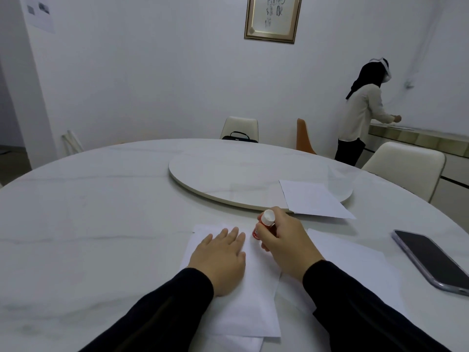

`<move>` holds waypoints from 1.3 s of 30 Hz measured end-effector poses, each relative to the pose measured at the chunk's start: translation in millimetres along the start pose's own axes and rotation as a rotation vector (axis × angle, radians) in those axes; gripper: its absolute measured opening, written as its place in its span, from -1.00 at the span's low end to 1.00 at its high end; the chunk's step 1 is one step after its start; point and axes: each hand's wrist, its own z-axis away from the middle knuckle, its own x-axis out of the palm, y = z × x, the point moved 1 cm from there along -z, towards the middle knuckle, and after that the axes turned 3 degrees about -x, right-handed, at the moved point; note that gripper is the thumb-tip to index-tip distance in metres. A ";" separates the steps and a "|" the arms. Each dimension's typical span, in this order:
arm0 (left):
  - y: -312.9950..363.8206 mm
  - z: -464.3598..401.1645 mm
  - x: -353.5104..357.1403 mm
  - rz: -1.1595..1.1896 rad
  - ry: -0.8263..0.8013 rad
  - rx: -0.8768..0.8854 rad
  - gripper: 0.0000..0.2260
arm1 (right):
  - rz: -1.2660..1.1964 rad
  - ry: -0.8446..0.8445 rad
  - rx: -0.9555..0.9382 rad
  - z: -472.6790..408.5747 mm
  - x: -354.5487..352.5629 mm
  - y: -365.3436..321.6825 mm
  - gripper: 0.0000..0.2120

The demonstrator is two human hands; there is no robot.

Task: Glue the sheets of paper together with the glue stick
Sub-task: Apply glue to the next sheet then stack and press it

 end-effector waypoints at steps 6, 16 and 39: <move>-1.3 -1.1 0.1 0.010 -0.011 -0.005 -0.52 | 0.033 -0.048 -0.093 42.3 -11.3 -20.0 -0.80; -1.3 -0.2 -1.4 0.004 -0.019 -0.013 -0.52 | -0.037 -0.016 -0.186 100.2 -28.0 -34.9 -0.80; 18.6 30.1 -16.5 -0.184 0.167 -0.028 -0.51 | -0.281 0.392 0.041 75.0 -43.1 -22.6 -0.96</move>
